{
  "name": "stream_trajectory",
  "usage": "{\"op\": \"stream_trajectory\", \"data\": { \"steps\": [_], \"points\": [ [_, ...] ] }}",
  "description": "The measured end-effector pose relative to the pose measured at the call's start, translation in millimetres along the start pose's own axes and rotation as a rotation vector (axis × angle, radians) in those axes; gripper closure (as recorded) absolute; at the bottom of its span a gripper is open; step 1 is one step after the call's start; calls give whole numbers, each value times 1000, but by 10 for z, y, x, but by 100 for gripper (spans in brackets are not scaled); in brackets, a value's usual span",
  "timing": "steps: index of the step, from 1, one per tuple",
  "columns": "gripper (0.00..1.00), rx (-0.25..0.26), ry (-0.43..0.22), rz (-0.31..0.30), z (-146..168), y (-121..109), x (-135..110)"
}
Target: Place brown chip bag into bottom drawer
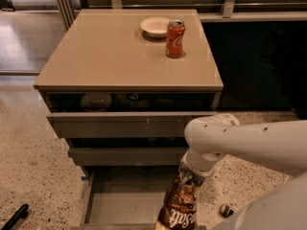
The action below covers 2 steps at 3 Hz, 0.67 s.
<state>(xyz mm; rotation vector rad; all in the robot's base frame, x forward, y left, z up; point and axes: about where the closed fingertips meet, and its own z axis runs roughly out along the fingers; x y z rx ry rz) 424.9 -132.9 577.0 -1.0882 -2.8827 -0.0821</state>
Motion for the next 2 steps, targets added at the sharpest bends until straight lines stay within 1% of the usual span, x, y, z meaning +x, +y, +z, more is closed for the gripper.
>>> {"op": "stream_trajectory", "data": {
  "steps": [1,2],
  "points": [
    [100,48,9,0,178,-185,177],
    [100,52,7,17,208,-319,164]
  ]
}}
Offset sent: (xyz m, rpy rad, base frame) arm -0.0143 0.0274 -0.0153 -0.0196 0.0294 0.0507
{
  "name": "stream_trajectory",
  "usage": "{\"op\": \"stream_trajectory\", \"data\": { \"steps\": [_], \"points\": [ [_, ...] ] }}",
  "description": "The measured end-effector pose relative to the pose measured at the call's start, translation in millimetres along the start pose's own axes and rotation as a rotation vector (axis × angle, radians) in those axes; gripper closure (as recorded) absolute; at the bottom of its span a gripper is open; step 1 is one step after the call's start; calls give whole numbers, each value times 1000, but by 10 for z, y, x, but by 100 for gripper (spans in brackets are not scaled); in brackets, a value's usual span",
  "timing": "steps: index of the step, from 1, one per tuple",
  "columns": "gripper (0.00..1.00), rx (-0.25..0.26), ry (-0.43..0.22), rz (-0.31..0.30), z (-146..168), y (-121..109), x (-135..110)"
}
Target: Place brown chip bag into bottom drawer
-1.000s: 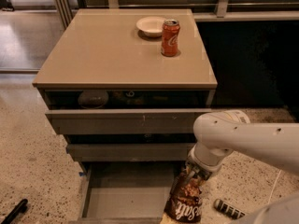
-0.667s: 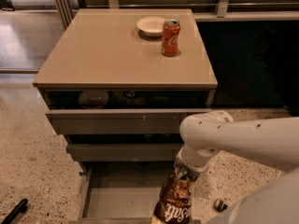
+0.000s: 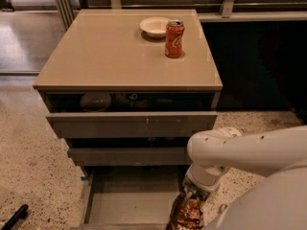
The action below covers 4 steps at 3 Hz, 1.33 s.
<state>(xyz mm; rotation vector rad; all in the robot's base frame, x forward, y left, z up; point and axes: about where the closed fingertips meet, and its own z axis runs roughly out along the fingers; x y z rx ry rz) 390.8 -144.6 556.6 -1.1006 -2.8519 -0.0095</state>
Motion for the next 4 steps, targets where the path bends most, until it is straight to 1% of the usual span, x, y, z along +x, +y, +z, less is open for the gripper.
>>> {"op": "stream_trajectory", "data": {
  "steps": [1,2,3,4],
  "points": [
    [100,13,17,-10,98,-69,119],
    [100,51,77,30,357,-450,418],
    [100,52,79,52,358,-581,390],
    [100,53,108,29,392,-505,525]
  ]
}}
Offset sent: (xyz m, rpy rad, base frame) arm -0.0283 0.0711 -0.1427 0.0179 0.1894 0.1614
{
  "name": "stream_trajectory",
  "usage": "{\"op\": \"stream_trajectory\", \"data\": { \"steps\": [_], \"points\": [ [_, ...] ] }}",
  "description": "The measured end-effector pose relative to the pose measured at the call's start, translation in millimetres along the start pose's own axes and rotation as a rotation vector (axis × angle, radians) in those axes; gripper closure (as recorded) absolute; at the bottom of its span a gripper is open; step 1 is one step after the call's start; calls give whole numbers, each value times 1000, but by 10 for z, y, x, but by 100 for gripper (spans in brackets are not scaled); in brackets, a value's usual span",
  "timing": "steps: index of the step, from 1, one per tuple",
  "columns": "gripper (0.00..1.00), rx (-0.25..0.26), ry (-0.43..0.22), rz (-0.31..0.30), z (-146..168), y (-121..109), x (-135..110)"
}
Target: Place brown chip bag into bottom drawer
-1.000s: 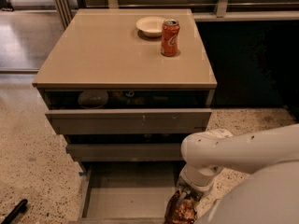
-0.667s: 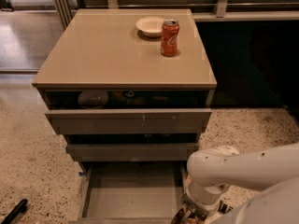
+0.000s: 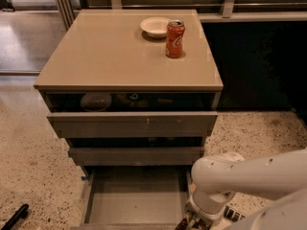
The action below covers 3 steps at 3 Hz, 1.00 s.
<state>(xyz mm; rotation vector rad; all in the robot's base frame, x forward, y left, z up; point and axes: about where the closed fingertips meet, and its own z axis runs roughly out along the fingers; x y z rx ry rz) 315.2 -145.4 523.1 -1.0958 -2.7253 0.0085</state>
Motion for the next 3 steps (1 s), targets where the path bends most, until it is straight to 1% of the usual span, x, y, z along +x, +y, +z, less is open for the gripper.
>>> {"op": "stream_trajectory", "data": {
  "steps": [1,2,3],
  "points": [
    [100,17,33,-33,241,142,428],
    [100,6,29,-10,281,-9,398],
    [100,5,49,22,282,-202,367]
  ]
}}
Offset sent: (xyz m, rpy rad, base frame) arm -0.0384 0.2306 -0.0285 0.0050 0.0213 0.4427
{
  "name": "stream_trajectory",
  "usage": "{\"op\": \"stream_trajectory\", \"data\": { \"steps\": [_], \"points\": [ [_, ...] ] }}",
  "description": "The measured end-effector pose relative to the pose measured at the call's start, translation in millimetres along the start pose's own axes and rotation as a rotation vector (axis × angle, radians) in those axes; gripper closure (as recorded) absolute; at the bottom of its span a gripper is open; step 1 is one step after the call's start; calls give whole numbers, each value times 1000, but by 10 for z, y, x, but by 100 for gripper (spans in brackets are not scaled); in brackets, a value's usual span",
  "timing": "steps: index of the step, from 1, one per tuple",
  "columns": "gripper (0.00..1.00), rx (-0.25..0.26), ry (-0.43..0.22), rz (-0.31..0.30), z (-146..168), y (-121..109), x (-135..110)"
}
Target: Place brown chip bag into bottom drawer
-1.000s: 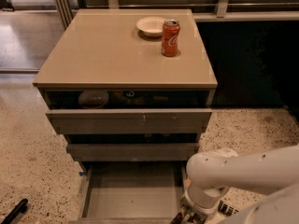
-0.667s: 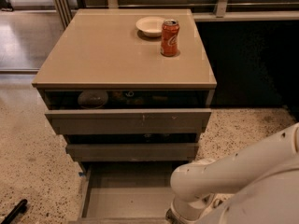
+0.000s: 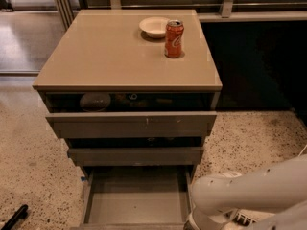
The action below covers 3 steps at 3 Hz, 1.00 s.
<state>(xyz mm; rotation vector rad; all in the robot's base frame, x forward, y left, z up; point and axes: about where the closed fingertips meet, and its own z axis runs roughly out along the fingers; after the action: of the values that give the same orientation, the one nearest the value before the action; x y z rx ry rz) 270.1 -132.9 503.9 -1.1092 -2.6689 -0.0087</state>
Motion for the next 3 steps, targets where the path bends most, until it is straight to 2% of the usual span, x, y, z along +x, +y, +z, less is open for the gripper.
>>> {"op": "stream_trajectory", "data": {
  "steps": [1,2,3],
  "points": [
    [100,-14,19,18,-101,84,-26],
    [100,-67,88,58,-633,401,-176],
    [100,-66,89,66,-631,356,-190]
  ]
}}
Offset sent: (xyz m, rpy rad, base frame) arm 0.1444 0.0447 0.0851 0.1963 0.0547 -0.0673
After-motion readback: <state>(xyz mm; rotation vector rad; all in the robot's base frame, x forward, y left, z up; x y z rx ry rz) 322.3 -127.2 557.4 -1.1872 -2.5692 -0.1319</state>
